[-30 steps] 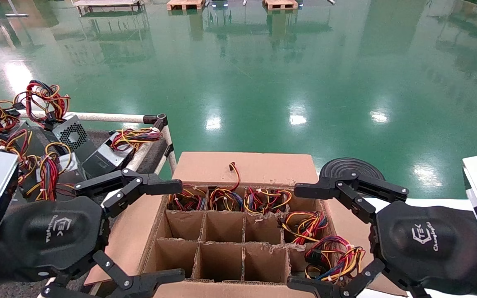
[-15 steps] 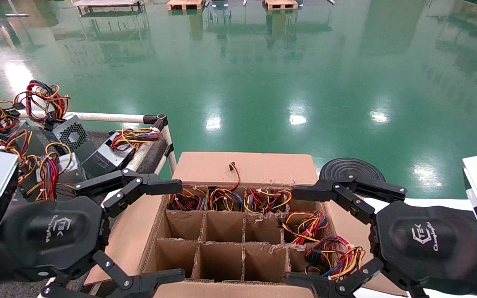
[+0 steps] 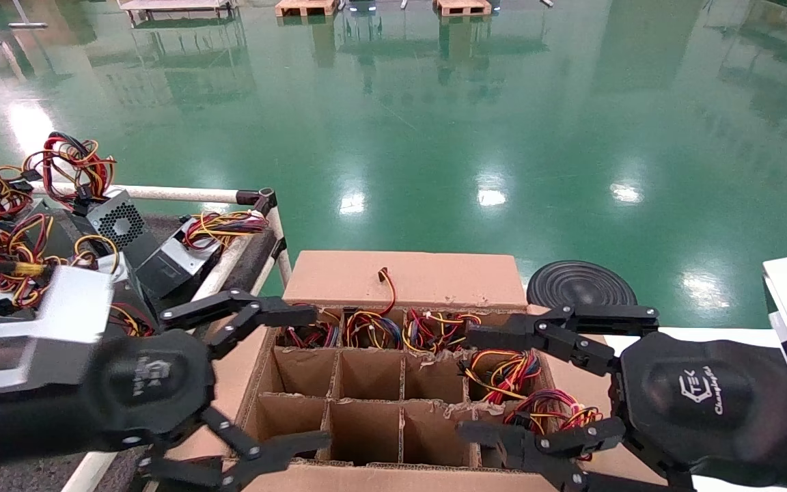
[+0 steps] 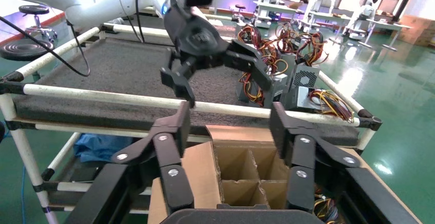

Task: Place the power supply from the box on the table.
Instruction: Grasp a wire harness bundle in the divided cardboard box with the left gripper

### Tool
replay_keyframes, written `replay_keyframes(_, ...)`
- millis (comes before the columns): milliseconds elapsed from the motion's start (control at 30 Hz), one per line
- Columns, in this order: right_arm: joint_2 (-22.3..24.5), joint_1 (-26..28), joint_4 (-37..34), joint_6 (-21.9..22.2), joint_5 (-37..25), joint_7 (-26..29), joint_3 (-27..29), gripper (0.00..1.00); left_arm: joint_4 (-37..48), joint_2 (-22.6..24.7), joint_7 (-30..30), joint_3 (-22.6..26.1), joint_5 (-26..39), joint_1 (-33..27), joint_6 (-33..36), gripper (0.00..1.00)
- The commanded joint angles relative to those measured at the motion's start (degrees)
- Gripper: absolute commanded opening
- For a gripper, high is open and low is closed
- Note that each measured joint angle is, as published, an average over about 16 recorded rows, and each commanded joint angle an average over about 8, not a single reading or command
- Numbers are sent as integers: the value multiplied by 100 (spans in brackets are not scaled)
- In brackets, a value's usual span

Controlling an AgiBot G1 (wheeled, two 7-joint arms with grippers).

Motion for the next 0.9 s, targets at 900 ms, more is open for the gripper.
replay_keyframes(900, 0, 0, 0, 0, 0, 0, 0, 0, 808, 1158, 820, 2107, 123, -744, -1203, 100)
